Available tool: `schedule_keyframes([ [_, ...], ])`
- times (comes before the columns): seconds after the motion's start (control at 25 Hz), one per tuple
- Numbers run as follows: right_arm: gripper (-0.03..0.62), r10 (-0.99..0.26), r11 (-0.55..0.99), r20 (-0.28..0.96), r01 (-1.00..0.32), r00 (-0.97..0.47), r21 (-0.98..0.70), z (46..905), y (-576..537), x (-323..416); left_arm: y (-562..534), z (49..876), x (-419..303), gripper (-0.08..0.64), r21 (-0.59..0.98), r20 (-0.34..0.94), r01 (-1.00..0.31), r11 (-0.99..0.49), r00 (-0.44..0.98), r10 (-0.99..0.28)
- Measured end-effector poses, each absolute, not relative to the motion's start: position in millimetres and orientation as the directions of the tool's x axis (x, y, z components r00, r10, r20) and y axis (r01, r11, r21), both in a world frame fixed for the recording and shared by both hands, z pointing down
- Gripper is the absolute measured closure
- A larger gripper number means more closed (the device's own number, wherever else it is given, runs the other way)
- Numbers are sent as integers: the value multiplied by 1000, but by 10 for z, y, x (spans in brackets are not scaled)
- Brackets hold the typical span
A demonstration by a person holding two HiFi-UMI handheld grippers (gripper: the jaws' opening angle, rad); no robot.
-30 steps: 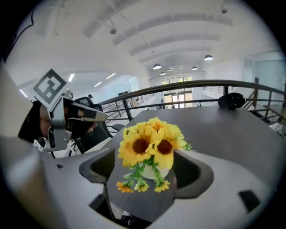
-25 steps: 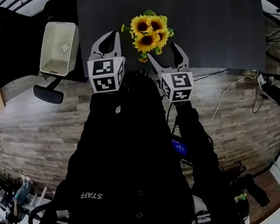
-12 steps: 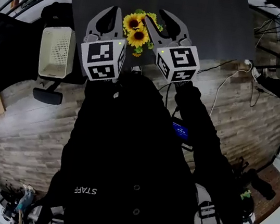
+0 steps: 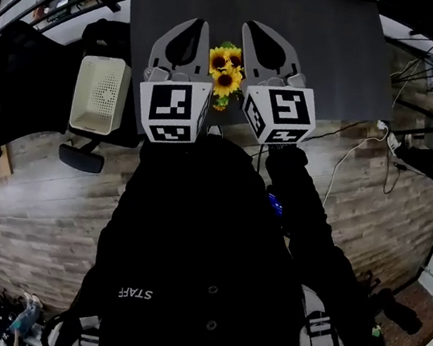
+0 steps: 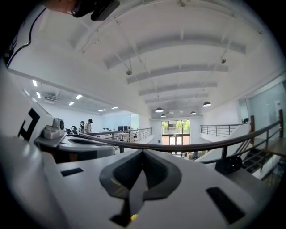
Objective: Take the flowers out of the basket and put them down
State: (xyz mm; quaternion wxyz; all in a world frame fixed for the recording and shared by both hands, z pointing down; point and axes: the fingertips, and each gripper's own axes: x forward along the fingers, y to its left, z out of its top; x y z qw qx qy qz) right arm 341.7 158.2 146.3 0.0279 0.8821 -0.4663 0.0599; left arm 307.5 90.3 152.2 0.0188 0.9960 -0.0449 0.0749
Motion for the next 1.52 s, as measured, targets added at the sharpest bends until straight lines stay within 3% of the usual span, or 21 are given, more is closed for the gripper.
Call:
schedule_keyframes([
  [0.52, 579, -829, -560, 18, -829, 560, 0, 919, 1516, 3306, 806, 1118, 2980, 558, 48, 78, -136, -990, 988, -132],
  [1.52, 580, -818, -575, 43, -818, 574, -12, 1015, 1603, 3384, 899, 1132, 3098, 558, 11, 77, -111, -994, 991, -109],
])
